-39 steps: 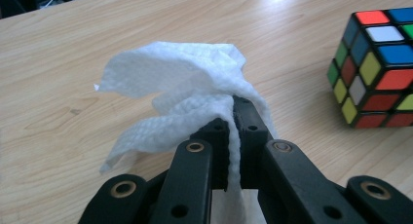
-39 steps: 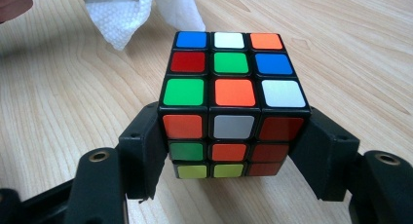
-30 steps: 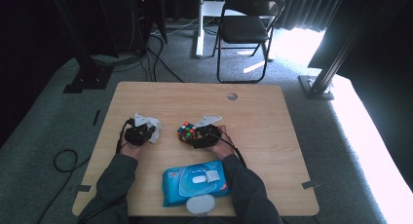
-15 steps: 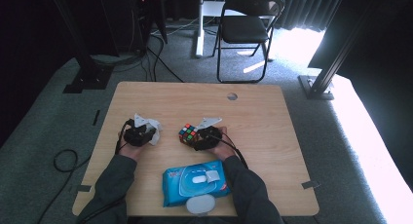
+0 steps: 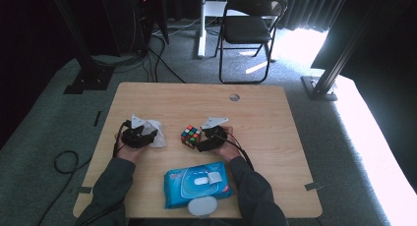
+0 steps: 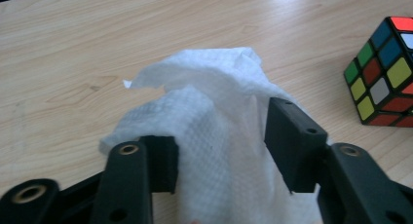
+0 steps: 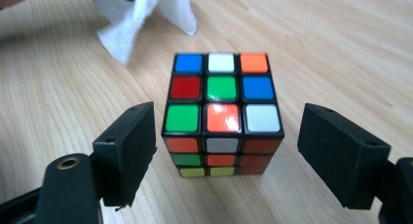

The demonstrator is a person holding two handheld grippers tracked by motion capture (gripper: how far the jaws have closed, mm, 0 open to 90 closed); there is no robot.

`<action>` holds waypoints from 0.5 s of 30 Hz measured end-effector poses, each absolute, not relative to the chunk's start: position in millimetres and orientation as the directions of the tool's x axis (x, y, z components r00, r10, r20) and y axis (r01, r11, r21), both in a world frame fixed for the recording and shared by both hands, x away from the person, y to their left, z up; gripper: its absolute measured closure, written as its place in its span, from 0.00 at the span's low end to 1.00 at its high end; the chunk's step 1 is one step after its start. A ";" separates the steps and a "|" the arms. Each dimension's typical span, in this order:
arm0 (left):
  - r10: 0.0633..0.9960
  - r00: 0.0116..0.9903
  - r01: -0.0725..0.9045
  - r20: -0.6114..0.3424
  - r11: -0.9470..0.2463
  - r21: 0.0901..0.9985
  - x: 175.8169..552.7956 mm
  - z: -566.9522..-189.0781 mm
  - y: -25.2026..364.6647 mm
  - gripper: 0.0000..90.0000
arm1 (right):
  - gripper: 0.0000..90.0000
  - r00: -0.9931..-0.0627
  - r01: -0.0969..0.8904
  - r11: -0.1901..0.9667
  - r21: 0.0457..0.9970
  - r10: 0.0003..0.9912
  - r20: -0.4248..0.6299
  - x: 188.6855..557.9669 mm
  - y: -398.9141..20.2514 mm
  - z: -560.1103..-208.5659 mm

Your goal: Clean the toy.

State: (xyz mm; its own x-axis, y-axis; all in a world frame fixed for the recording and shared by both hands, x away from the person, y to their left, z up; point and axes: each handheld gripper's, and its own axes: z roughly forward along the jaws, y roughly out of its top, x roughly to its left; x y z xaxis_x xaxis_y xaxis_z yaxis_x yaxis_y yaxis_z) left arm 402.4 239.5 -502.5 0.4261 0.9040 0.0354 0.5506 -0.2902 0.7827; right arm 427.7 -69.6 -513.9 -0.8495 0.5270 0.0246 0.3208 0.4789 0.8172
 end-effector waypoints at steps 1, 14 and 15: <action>0.907 0.421 0.554 0.031 -0.284 0.783 401.9 -502.1 241.5 0.52 | 0.24 -0.851 0.318 0.475 0.820 0.525 0.026 427.1 -70.3 -512.0; 0.935 0.355 0.649 -0.018 -0.232 0.725 396.1 -506.9 259.4 0.33 | 0.25 -0.836 0.308 0.412 0.858 0.548 0.037 427.4 -80.1 -499.2; 0.938 0.345 0.662 -0.029 -0.221 0.716 395.7 -507.7 261.5 0.31 | 0.25 -0.833 0.310 0.408 0.859 0.552 0.039 427.5 -81.0 -499.2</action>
